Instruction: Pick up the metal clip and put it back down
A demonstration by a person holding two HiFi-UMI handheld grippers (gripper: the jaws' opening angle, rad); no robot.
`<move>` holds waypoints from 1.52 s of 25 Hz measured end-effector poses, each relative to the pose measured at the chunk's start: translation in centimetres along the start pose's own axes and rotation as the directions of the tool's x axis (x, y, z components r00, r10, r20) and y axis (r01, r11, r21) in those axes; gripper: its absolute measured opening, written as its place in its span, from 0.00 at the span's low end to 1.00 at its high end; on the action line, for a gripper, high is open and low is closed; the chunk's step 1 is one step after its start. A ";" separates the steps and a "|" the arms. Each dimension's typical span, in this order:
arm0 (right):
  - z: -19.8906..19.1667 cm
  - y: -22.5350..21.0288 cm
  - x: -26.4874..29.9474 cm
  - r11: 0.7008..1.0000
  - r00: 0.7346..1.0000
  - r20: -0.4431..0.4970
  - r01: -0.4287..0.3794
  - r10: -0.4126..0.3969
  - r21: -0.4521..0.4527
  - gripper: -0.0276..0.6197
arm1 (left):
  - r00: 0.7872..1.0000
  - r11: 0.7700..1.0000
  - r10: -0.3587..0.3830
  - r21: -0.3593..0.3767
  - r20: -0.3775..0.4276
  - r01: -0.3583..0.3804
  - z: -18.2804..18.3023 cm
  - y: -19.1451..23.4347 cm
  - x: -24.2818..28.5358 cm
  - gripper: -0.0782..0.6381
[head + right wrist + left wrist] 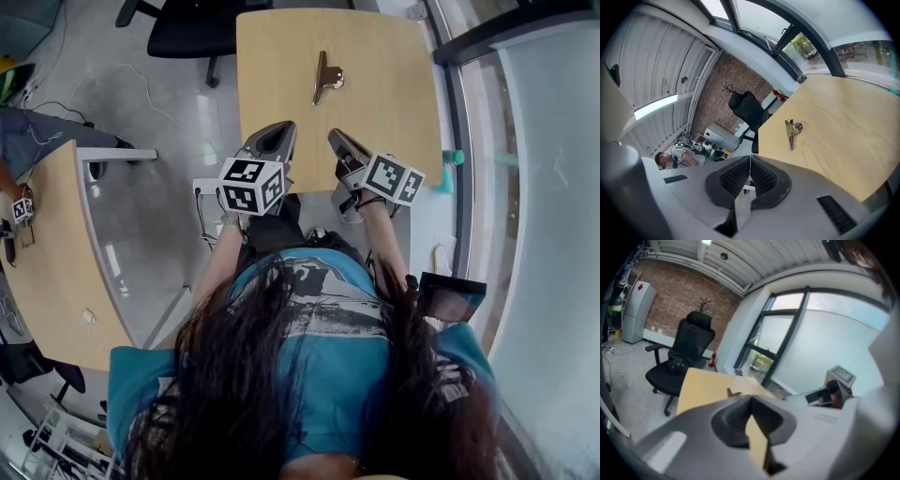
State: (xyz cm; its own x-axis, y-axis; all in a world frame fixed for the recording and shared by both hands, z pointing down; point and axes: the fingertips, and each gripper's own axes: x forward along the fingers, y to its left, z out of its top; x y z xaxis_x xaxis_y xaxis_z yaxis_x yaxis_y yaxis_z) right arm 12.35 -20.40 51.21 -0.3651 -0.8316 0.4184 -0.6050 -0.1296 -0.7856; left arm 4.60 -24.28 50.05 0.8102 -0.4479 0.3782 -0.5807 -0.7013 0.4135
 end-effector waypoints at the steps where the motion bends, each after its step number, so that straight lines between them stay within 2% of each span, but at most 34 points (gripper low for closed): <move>1: -0.4 0.1 -0.6 1.000 1.000 -0.004 -0.009 0.009 0.001 0.07 | 1.000 1.000 0.000 0.006 0.004 0.000 -0.1 -0.6 -0.1 0.11; 9: -4.2 -2.4 -8.5 1.000 1.000 -0.006 -0.001 0.001 -0.026 0.07 | 0.999 1.000 0.020 -0.008 0.048 -0.020 -2.8 -7.2 -2.8 0.11; 16: -9.1 -3.9 -16.0 0.999 0.999 -0.014 -0.037 0.036 -0.025 0.07 | 0.993 0.995 0.095 -0.035 0.075 -0.093 -7.7 -12.0 -7.6 0.11; 23: -13.3 -4.1 -21.1 0.997 0.996 -0.053 -0.076 0.074 -0.030 0.07 | 0.990 0.992 0.122 -0.043 0.064 -0.119 -12.1 -16.9 -11.0 0.11; 28: -14.8 -3.4 -22.8 0.995 0.994 -0.050 -0.098 0.097 -0.028 0.07 | 0.991 0.994 0.112 -0.007 0.070 -0.112 -12.9 -19.3 -12.9 0.11; 33: -16.7 -1.3 -22.7 0.993 0.993 -0.054 -0.110 0.108 -0.033 0.07 | 0.992 0.993 0.108 0.041 0.058 -0.111 -13.2 -19.3 -15.4 0.11; 38: -17.8 -0.1 -22.6 0.991 0.992 -0.056 -0.120 0.117 -0.051 0.07 | 0.993 0.993 0.098 0.053 0.068 -0.102 -13.2 -19.6 -16.5 0.11</move>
State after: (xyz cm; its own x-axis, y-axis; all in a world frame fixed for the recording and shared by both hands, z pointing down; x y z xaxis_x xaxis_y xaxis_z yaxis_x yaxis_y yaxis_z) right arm 8.09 7.97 49.94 -0.4727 -0.8094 0.3484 -0.5923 -0.0010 -0.8057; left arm 1.57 4.22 46.65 0.7528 -0.5514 0.3596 -0.6552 -0.6805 0.3280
